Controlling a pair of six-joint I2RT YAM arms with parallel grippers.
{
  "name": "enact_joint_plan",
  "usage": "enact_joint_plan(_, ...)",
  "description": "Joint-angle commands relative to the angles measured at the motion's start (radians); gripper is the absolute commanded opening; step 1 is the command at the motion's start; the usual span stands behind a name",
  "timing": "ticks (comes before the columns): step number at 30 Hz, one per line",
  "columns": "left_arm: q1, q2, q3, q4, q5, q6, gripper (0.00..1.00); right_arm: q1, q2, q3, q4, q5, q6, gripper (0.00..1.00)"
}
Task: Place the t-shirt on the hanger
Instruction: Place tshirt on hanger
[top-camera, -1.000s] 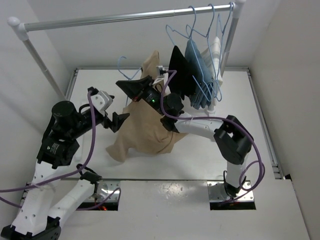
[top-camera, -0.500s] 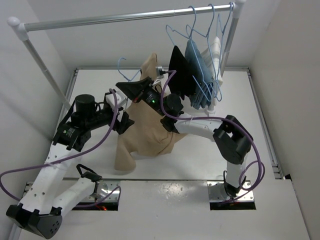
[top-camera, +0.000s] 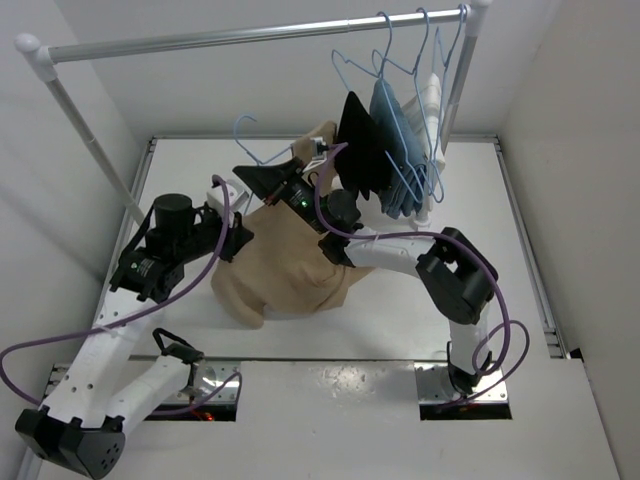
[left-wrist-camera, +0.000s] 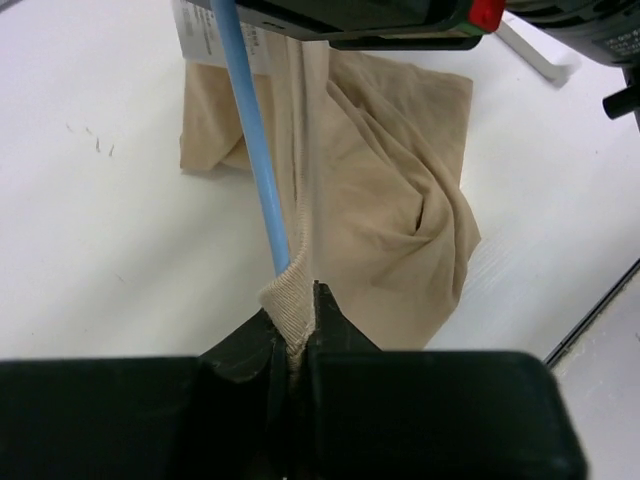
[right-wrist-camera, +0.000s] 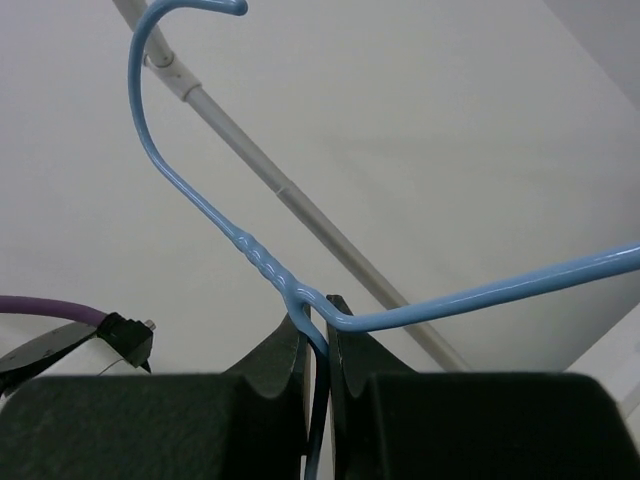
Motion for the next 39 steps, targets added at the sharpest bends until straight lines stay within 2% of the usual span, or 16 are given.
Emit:
enact_joint_plan(1, -0.022, -0.039, -0.004, 0.051, 0.005, -0.03, 0.0, 0.01, -0.013, 0.033, -0.005, 0.035, 0.027, 0.0)
enact_joint_plan(3, -0.022, -0.051, -0.004, 0.061, -0.026, -0.052, 0.0, 0.01, -0.022, 0.033, -0.139, 0.044, 0.018, 0.0)
enact_joint_plan(6, -0.013, -0.075, 0.006, 0.07, -0.109, -0.064, 0.0, 0.001, -0.022, 0.056, -0.253, 0.012, 0.007, 0.24)
enact_joint_plan(7, -0.013, -0.086, 0.018, 0.08, -0.154, -0.064, 0.0, 0.001, -0.022, 0.065, -0.263, -0.003, 0.007, 0.42)
enact_joint_plan(13, -0.013, -0.106, 0.027, 0.08, -0.225, 0.06, 0.0, -0.008, 0.033, 0.087, -0.242, -0.08, 0.02, 0.65)
enact_joint_plan(14, -0.013, -0.115, 0.027, 0.08, -0.245, 0.06, 0.0, -0.008, 0.033, 0.087, -0.242, -0.089, 0.033, 0.73)
enact_joint_plan(20, -0.004, -0.125, 0.018, 0.08, -0.304, 0.036, 0.0, -0.008, 0.035, 0.119, -0.263, -0.174, 0.015, 1.0)
enact_joint_plan(26, 0.024, -0.125, 0.009, 0.08, -0.33, -0.004, 0.0, -0.008, -0.102, 0.109, -0.469, -0.195, -0.171, 1.0)
enact_joint_plan(31, 0.034, -0.125, 0.0, 0.08, -0.302, 0.006, 0.0, -0.008, -0.194, 0.108, -0.656, -0.036, -0.262, 1.0)
enact_joint_plan(33, 0.034, -0.125, 0.0, 0.08, -0.289, 0.006, 0.0, -0.008, -0.217, 0.108, -0.656, 0.013, -0.33, 1.0)
enact_joint_plan(39, 0.043, -0.125, 0.009, 0.061, -0.342, 0.006, 0.0, 0.001, -0.284, 0.151, -0.773, 0.003, -0.502, 1.0)
